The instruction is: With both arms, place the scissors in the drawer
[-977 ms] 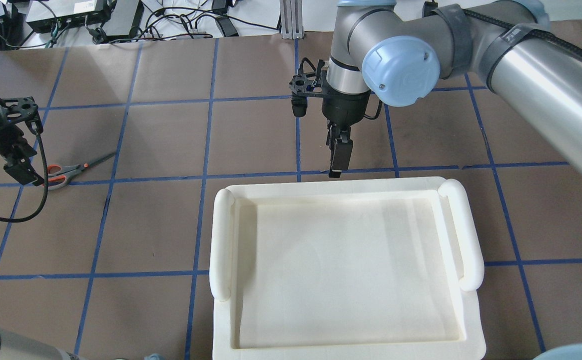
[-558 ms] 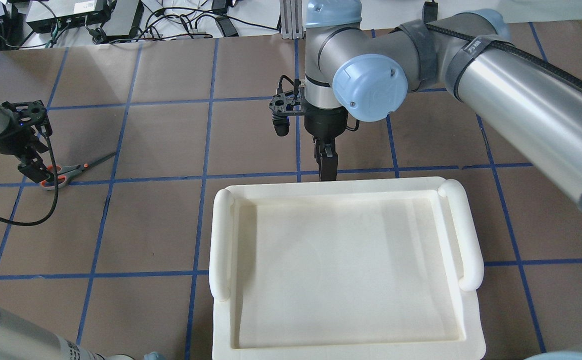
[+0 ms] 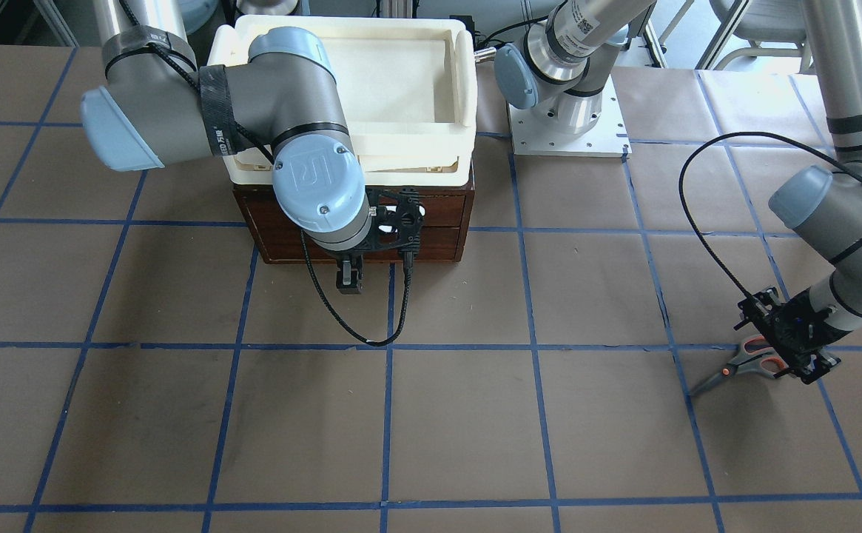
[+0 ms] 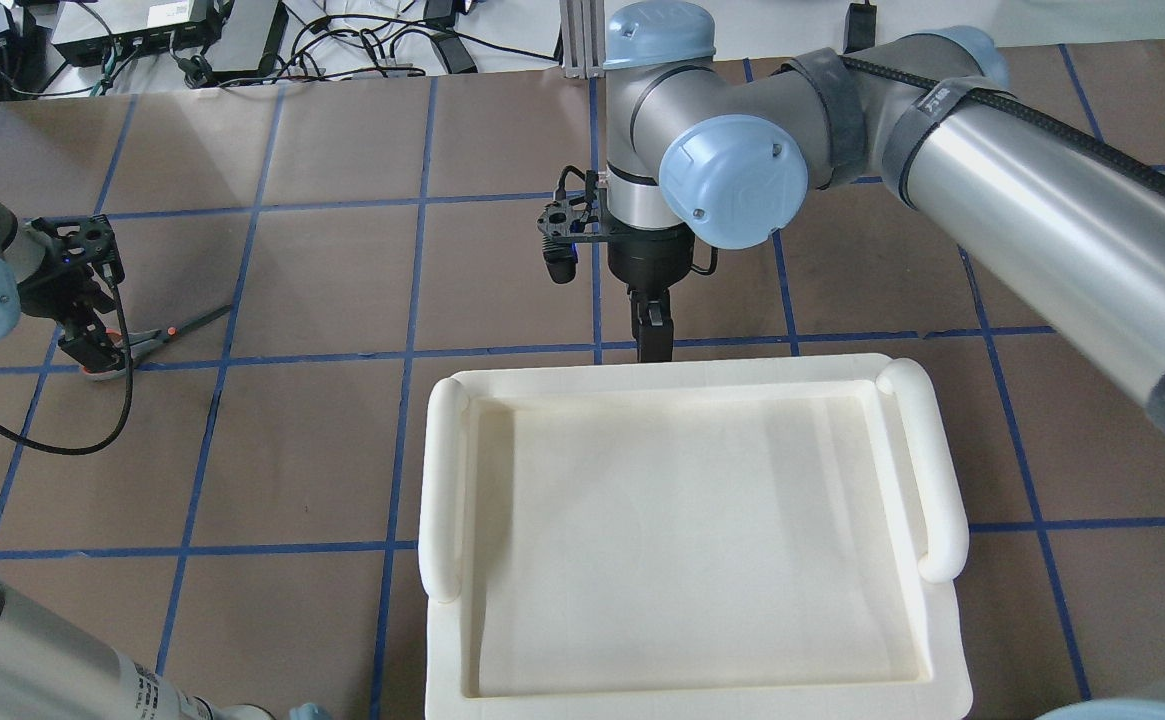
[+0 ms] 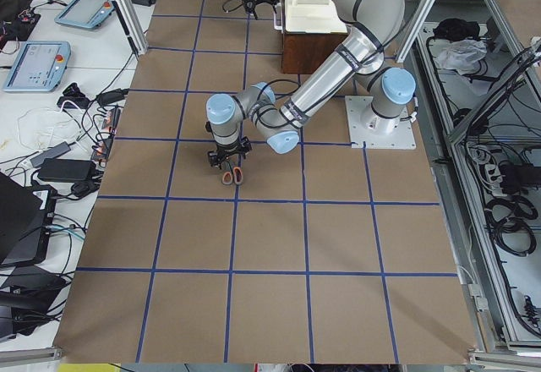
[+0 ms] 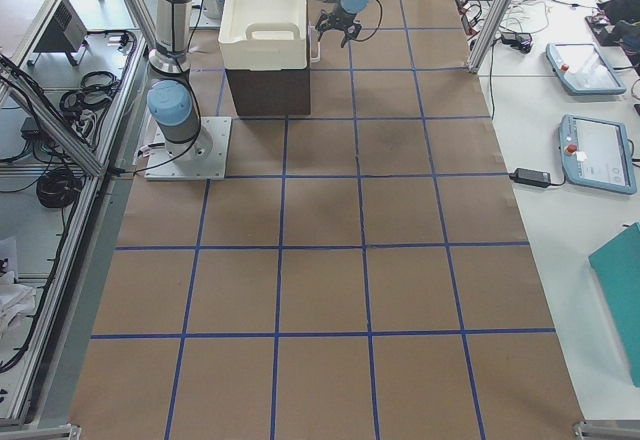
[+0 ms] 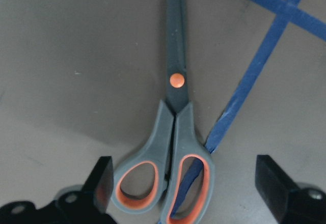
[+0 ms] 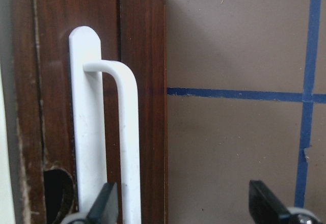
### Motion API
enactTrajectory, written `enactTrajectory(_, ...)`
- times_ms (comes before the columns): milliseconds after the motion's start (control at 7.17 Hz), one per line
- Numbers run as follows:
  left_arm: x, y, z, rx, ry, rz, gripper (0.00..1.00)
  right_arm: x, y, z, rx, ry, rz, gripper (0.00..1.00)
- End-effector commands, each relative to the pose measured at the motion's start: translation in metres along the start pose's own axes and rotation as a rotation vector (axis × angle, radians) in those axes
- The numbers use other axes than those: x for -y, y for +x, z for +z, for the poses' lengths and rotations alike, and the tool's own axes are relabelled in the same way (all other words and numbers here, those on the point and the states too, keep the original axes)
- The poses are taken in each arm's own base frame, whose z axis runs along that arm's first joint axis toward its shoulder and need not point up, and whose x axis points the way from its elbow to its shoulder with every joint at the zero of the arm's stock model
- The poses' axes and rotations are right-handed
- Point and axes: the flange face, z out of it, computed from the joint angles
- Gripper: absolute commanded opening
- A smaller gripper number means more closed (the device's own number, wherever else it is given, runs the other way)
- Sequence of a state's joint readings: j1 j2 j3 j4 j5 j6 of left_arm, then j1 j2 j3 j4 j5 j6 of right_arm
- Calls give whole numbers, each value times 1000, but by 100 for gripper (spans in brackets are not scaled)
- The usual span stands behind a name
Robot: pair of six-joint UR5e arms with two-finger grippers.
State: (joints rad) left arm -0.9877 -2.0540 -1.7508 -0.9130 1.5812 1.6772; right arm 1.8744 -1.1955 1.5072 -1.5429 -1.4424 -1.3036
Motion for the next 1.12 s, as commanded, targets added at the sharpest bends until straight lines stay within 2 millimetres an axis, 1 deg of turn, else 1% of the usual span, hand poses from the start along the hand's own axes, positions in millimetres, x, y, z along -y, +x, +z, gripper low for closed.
enactTrajectory(0,1,-5,15,6,5,1,99,0,0,2,8,3,8,92)
enactTrajectory(140,3,-5,22,-6,6,7,99,-3,0,9,19,-25,9,92)
enactTrajectory(279,3,-6,22,-2,6,6,99,-6,-3,18,37,-37,13,92)
enactTrajectory(419,4,-7,22,0,7,9,99,-6,-2,24,39,-36,13,91)
enactTrajectory(698,5,-6,31,-18,11,10,97,-6,-1,26,42,-35,12,90)
enactTrajectory(837,6,-7,29,-14,10,15,85,-5,0,28,45,-30,9,88)
enactTrajectory(977,6,-6,30,-15,12,17,78,-6,3,32,50,-35,5,87)
